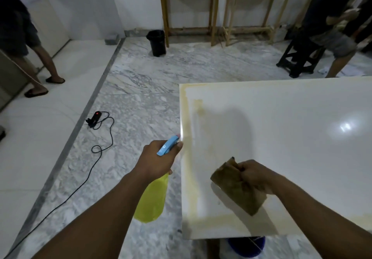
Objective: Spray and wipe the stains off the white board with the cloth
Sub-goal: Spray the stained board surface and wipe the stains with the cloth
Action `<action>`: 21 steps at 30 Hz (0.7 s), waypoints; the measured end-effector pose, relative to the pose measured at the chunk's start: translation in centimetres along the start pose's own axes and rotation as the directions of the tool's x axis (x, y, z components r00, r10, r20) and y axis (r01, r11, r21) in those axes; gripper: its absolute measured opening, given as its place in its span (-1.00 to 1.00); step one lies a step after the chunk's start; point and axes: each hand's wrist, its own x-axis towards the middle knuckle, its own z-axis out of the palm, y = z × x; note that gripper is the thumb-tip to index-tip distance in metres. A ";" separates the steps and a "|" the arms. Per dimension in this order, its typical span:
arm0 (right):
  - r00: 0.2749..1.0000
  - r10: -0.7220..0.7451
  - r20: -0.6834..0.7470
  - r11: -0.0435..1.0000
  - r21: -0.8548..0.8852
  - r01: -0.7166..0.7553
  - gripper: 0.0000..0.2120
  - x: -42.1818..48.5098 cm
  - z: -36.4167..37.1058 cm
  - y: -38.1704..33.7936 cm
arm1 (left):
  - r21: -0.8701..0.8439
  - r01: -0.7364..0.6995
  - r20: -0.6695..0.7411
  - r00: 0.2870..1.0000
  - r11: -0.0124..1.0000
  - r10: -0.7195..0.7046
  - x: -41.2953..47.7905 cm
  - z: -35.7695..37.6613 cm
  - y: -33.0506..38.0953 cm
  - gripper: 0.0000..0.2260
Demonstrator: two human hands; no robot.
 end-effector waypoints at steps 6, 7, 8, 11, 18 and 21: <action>0.953 0.092 0.290 0.965 0.211 -0.158 -0.70 8.3 -8.2 -8.1 | -0.027 0.029 -0.050 0.998 0.999 -0.030 4.7 -1.9 0.4 -0.85; 0.954 0.073 0.292 0.976 0.177 -0.129 -0.69 10.2 -9.6 -10.0 | -0.034 0.038 -0.058 0.998 0.999 -0.039 5.8 -2.1 0.5 -0.84; 0.962 0.051 0.269 0.987 0.134 -0.090 -0.68 12.3 -10.9 -11.9 | -0.044 0.047 -0.069 0.996 0.998 -0.050 7.0 -2.2 0.6 -0.85; 0.994 -0.097 0.058 0.971 -0.216 0.107 -0.76 18.6 -14.0 -18.2 | -0.090 0.055 -0.095 0.993 0.994 -0.064 10.7 -2.5 1.2 -0.94; 0.909 -0.406 -0.088 0.725 -0.637 0.262 -0.72 32.9 -11.0 -20.6 | -0.063 0.094 -0.121 0.988 0.994 -0.101 16.7 -1.5 0.8 -0.82; 0.865 -0.485 -0.132 0.718 -0.625 0.307 -0.72 33.6 -7.7 -17.1 | -0.059 0.119 -0.103 0.987 0.991 -0.125 17.3 -0.8 0.2 -0.84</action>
